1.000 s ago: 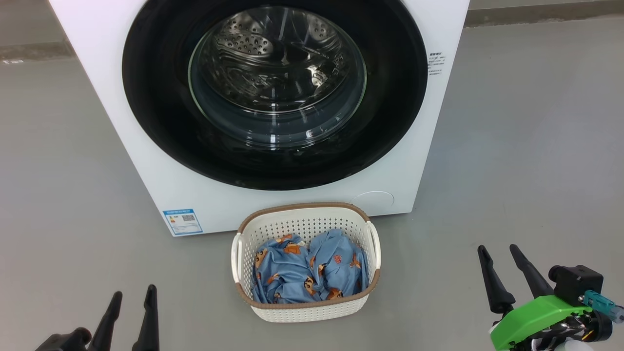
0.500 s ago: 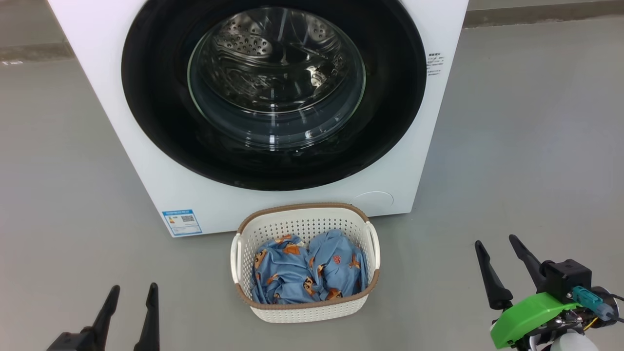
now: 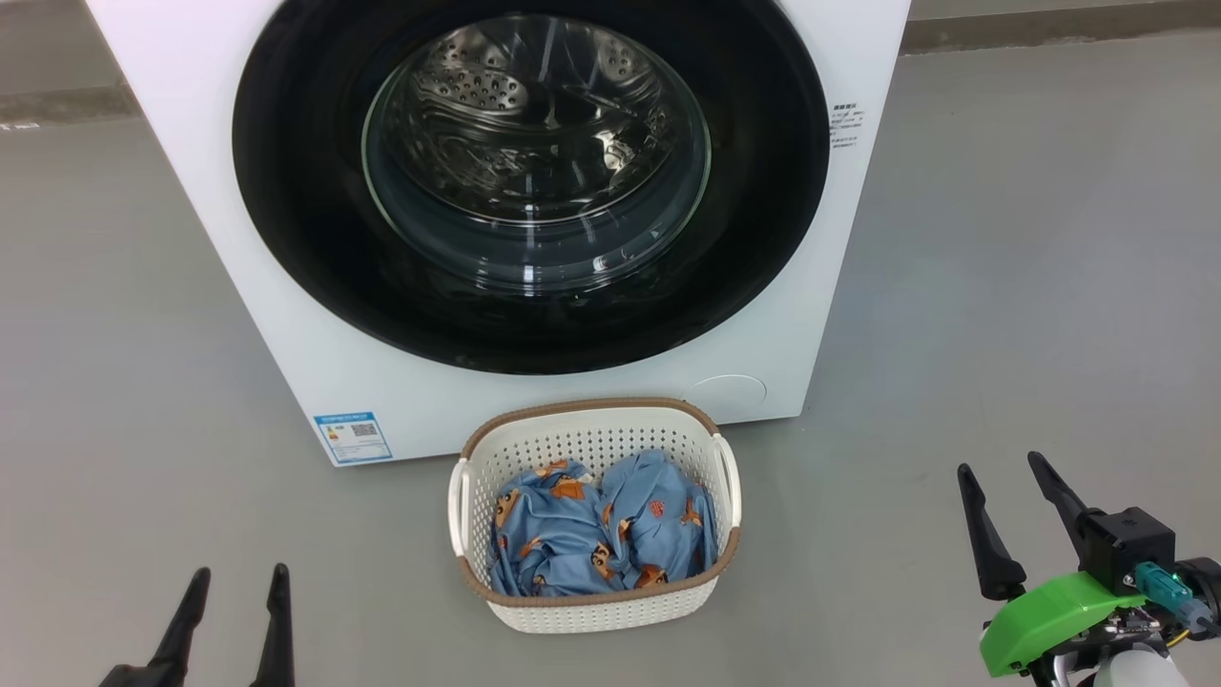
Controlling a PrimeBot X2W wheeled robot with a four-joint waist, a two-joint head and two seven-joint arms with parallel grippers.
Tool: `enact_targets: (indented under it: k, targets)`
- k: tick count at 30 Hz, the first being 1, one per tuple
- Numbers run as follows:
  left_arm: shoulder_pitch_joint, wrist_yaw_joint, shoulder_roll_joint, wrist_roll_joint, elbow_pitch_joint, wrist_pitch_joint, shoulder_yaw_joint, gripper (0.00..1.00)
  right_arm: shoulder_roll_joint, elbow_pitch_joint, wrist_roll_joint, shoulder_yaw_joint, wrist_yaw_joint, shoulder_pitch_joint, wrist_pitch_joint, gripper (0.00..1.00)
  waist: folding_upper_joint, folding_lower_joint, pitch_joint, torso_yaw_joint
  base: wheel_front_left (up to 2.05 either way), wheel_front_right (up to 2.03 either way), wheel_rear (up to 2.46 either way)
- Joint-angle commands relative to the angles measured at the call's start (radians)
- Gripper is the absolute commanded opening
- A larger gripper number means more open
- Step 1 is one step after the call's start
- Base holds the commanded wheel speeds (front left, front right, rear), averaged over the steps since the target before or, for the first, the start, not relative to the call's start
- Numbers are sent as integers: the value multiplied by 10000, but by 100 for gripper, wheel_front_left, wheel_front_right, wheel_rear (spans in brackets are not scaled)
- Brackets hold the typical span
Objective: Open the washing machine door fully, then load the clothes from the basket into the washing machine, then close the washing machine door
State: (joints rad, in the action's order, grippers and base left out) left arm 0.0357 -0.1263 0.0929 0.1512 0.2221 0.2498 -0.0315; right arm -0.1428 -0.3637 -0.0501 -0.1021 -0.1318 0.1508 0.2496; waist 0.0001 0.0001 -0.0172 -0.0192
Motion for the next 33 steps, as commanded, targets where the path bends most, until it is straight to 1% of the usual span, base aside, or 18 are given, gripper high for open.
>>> enact_targets:
  k: [1,8,13,24,33]
  targets:
    - [-265,93,91,-85,-172,120,-462,100,35,311,170,80,11,374,122,100,-1,0,-4,-2,0,0,0]
    - [-321,94,-63,-111,-128,120,-725,100,155,373,217,-60,11,344,122,100,-1,0,-15,28,0,0,0]
    - [-334,49,-162,100,-199,120,-807,100,218,427,238,-73,11,346,122,100,-1,0,-5,31,0,0,0]
    - [-389,27,-197,-119,-100,120,-925,100,242,522,180,-122,11,332,122,100,-1,0,-9,30,1,1,-2]
    - [-354,-13,-202,-163,-93,120,-986,100,159,619,130,-335,11,258,122,100,-1,0,13,64,48,48,-96]
